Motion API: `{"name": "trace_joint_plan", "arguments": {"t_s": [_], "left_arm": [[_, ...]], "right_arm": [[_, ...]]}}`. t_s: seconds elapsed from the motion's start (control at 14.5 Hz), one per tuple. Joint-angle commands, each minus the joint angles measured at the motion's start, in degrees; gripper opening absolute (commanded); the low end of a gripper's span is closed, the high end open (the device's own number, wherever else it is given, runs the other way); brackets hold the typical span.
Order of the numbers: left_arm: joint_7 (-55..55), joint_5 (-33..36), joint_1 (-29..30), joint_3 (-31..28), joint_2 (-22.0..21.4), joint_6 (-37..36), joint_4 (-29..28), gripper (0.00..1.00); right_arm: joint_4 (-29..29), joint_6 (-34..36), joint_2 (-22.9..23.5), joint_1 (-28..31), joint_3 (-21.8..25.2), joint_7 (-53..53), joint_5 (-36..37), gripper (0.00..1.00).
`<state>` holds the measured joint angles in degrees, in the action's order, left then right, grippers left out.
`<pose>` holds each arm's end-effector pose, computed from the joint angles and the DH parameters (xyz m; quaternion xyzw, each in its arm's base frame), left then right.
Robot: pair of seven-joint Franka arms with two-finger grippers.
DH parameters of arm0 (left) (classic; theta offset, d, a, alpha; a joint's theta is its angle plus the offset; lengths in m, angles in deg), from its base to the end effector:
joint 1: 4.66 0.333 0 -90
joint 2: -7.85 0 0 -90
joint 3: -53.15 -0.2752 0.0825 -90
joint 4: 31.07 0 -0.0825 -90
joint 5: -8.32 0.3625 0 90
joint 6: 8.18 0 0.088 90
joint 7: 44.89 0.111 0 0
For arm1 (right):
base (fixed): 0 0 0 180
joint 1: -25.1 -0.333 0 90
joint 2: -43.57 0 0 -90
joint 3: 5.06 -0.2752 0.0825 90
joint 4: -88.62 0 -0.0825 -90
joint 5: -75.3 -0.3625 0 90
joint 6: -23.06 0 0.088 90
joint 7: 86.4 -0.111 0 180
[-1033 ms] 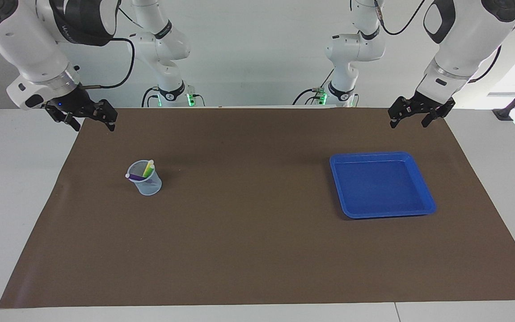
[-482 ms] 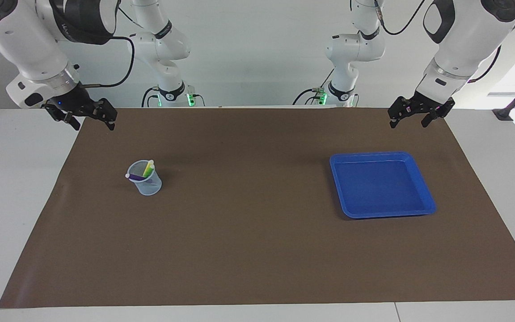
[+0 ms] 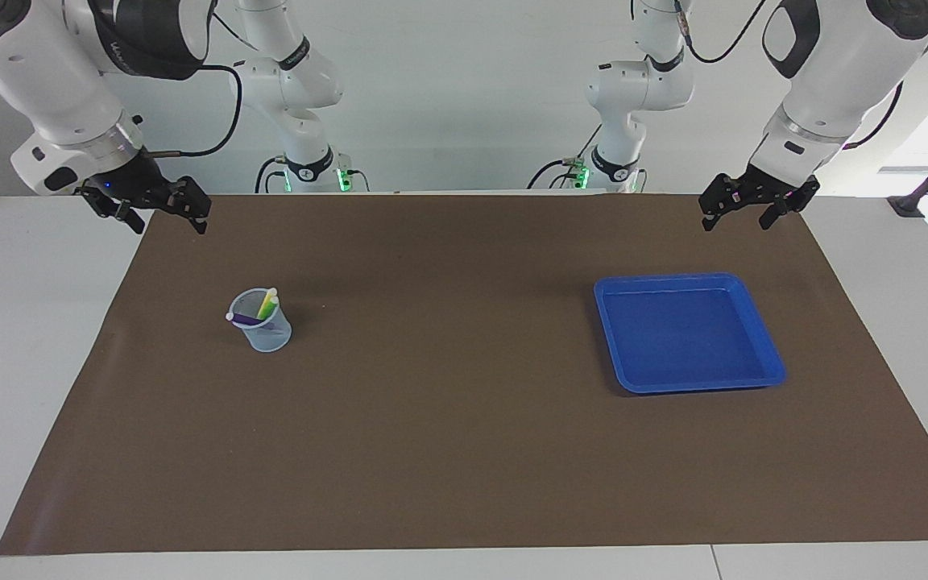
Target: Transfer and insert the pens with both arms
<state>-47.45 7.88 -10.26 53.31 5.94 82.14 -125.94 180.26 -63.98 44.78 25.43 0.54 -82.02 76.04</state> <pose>0.5196 -0.0533 0.5595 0.9993 -0.0278 -0.0233 0.0021 0.5278 -0.0559 0.5515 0.9986 -0.0136 -0.0511 0.0029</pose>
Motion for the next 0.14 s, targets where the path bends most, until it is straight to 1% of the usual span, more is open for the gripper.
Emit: {"name": "trace_joint_plan", "arguments": {"t_s": [0.0, 0.07], "left_arm": [[0.4, -0.5, -0.1, -0.2, -0.6, 0.9, -0.8, 1.00], [0.4, -0.5, -0.2, -0.2, -0.6, 0.9, -0.8, 1.00]], "right_arm": [[-0.2, 1.2, -0.5, -0.3, 0.3, -1.1, -0.8, 1.00], [-0.2, 1.1, -0.5, -0.3, 0.3, -1.1, -0.8, 1.00]]}}
